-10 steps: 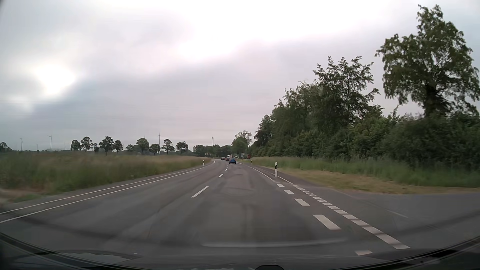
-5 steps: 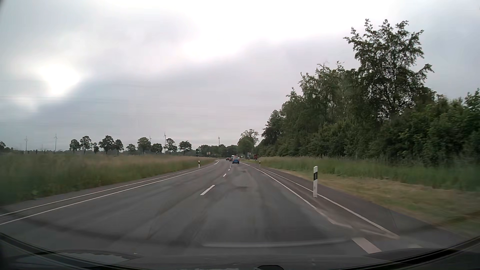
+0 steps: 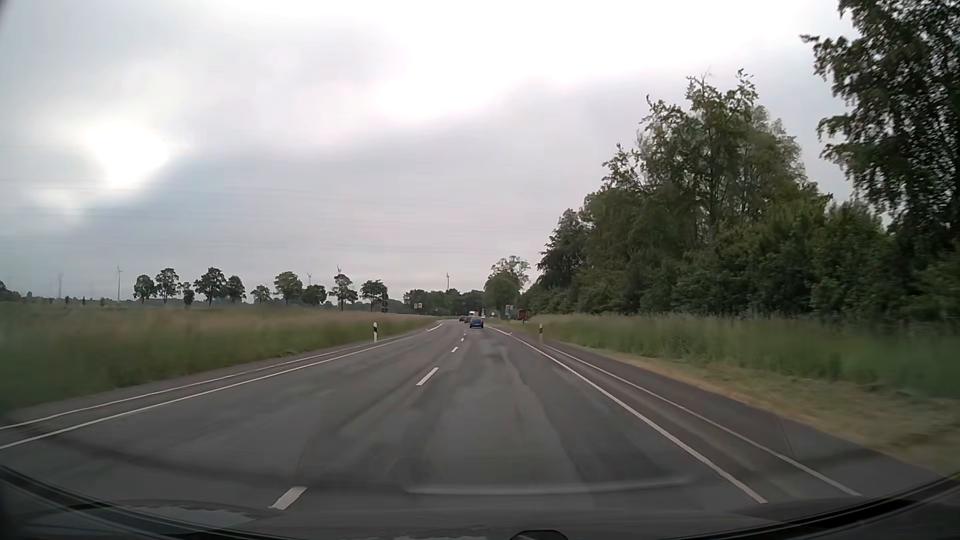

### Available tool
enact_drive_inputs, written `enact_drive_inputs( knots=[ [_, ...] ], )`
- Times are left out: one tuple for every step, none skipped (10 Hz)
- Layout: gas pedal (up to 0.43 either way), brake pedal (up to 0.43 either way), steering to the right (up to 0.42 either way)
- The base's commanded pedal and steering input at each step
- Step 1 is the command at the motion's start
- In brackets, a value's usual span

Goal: Follow the waypoints while adhering to traffic rules and regulations

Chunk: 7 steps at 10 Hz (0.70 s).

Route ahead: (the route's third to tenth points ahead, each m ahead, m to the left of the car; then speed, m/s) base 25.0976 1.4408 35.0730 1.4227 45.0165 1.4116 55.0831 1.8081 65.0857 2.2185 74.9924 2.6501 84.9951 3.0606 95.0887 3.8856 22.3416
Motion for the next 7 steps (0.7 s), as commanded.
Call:
enact_drive_inputs(
  knots=[
    [0.189,0.0,-0.004],
    [0.189,0.0,-0.003],
    [0.189,0.0,-0.004],
    [0.189,0.0,-0.003],
    [0.189,0.0,-0.003],
    [0.189,0.0,-0.003],
    [0.189,0.0,-0.003]
  ],
)
